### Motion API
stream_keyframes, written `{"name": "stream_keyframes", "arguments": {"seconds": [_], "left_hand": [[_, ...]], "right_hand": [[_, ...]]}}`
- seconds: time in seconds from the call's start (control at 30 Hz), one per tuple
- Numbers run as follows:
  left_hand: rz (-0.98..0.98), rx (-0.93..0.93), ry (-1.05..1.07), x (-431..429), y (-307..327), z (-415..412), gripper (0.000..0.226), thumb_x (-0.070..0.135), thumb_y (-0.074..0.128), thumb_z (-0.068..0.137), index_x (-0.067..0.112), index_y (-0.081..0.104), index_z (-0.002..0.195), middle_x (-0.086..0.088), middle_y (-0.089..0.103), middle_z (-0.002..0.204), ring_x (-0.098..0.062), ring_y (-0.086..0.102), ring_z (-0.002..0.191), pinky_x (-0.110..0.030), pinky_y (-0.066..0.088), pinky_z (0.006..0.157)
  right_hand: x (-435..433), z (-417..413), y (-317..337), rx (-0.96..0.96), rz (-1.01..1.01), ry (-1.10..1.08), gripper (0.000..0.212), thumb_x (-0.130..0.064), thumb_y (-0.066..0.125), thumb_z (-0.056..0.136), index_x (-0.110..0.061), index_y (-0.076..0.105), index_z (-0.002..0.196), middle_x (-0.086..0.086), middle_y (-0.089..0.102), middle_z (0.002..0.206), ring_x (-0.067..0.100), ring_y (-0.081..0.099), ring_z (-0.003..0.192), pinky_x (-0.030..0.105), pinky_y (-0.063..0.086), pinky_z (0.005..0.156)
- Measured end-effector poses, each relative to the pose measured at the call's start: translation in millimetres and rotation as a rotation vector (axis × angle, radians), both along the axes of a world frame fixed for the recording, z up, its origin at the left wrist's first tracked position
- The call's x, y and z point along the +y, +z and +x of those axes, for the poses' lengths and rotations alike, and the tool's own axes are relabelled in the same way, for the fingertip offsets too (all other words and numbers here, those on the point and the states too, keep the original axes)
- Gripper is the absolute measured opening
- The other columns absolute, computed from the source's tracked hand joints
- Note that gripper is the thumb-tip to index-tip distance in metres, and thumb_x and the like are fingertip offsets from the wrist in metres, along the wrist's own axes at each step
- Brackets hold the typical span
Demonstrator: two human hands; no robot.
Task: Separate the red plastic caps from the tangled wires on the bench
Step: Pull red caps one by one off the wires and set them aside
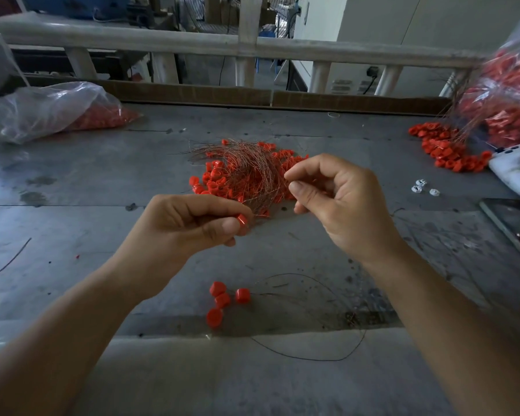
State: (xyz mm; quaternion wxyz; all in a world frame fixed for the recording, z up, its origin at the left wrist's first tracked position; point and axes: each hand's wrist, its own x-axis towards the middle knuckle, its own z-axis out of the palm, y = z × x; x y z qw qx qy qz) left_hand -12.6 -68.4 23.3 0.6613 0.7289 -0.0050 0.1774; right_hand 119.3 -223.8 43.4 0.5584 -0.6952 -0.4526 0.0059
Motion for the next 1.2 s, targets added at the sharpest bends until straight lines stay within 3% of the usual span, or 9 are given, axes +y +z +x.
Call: {"name": "stream_keyframes", "arguments": {"seconds": [0.17, 0.3, 0.37, 0.43, 0.53, 0.63, 0.77, 1.07, 1.2], "left_hand": [[-0.025, -0.026, 0.042, 1, 2, -2, 0.039, 0.054, 0.078, 0.055, 0.028, 0.076, 0.084, -0.001, 0.073, 0.087, -0.012, 0.067, 0.082, -0.017, 0.051, 0.069], [-0.031, -0.025, 0.122, 2, 1, 0, 0.018, 0.037, 0.072, 0.066, 0.03, 0.076, 0.081, 0.002, 0.073, 0.089, -0.01, 0.067, 0.087, -0.016, 0.051, 0.072], [-0.05, -0.027, 0.134, 1, 2, -1, 0.024, 0.043, 0.076, 0.061, 0.028, 0.076, 0.081, 0.001, 0.074, 0.089, -0.012, 0.068, 0.088, -0.016, 0.051, 0.072], [-0.079, -0.026, 0.145, 2, 1, -1, 0.039, 0.051, 0.08, 0.052, 0.026, 0.076, 0.081, -0.002, 0.074, 0.088, -0.015, 0.068, 0.088, -0.017, 0.051, 0.073], [-0.118, -0.007, 0.152, 0, 1, 1, 0.024, 0.035, 0.076, 0.056, 0.024, 0.077, 0.078, -0.003, 0.074, 0.086, -0.014, 0.069, 0.086, -0.016, 0.051, 0.072], [-0.11, 0.016, 0.152, -4, 0, 2, 0.021, 0.029, 0.068, 0.057, 0.026, 0.076, 0.075, 0.0, 0.074, 0.084, -0.01, 0.069, 0.083, -0.014, 0.051, 0.07], [-0.07, 0.031, 0.12, -8, -1, 3, 0.021, 0.031, 0.067, 0.057, 0.031, 0.076, 0.076, 0.003, 0.074, 0.083, -0.009, 0.069, 0.083, -0.013, 0.051, 0.07], [-0.034, 0.061, 0.129, -11, -3, 3, 0.025, 0.033, 0.066, 0.056, 0.032, 0.075, 0.079, 0.004, 0.074, 0.083, -0.009, 0.069, 0.08, -0.013, 0.051, 0.068], [-0.06, 0.065, 0.142, -10, -1, 3, 0.024, 0.03, 0.066, 0.057, 0.03, 0.075, 0.078, 0.003, 0.074, 0.083, -0.01, 0.069, 0.079, -0.013, 0.051, 0.068]], "right_hand": [[-2, 3, 1, -0.144, -0.056, -0.058, 0.027, -0.006, 0.068, 0.078, -0.03, 0.058, 0.075, -0.013, 0.059, 0.07, 0.002, 0.057, 0.062, 0.019, 0.051, 0.063], [-4, 5, 1, -0.247, -0.097, -0.085, 0.009, -0.009, 0.071, 0.075, -0.016, 0.065, 0.077, -0.016, 0.056, 0.071, -0.001, 0.054, 0.063, 0.009, 0.043, 0.062], [-4, 5, 2, -0.352, -0.146, -0.064, 0.004, -0.008, 0.07, 0.075, -0.007, 0.066, 0.076, -0.016, 0.052, 0.071, -0.002, 0.051, 0.063, 0.009, 0.042, 0.064], [-6, 5, 3, -0.441, -0.204, -0.002, 0.003, -0.006, 0.068, 0.076, -0.005, 0.066, 0.075, -0.012, 0.051, 0.072, -0.003, 0.05, 0.068, 0.01, 0.042, 0.067], [-7, 6, 4, -0.542, -0.308, 0.052, 0.004, -0.005, 0.067, 0.077, -0.004, 0.065, 0.074, -0.002, 0.055, 0.074, 0.006, 0.05, 0.067, 0.013, 0.041, 0.067], [-8, 8, 4, -0.476, -0.394, 0.017, 0.006, -0.005, 0.067, 0.079, -0.006, 0.065, 0.074, 0.001, 0.056, 0.074, 0.012, 0.052, 0.067, 0.015, 0.039, 0.064], [-6, 9, 1, -0.401, -0.448, -0.051, 0.011, -0.007, 0.063, 0.082, -0.01, 0.06, 0.073, -0.007, 0.049, 0.072, 0.002, 0.045, 0.064, 0.01, 0.034, 0.061], [-5, 10, 3, -0.262, -0.368, -0.097, 0.022, -0.007, 0.059, 0.085, -0.019, 0.05, 0.069, -0.015, 0.046, 0.067, -0.009, 0.044, 0.062, 0.005, 0.033, 0.061], [-6, 10, 3, -0.162, -0.352, -0.054, 0.029, -0.009, 0.06, 0.085, -0.027, 0.049, 0.066, -0.013, 0.049, 0.062, -0.004, 0.045, 0.057, 0.008, 0.037, 0.057]]}}
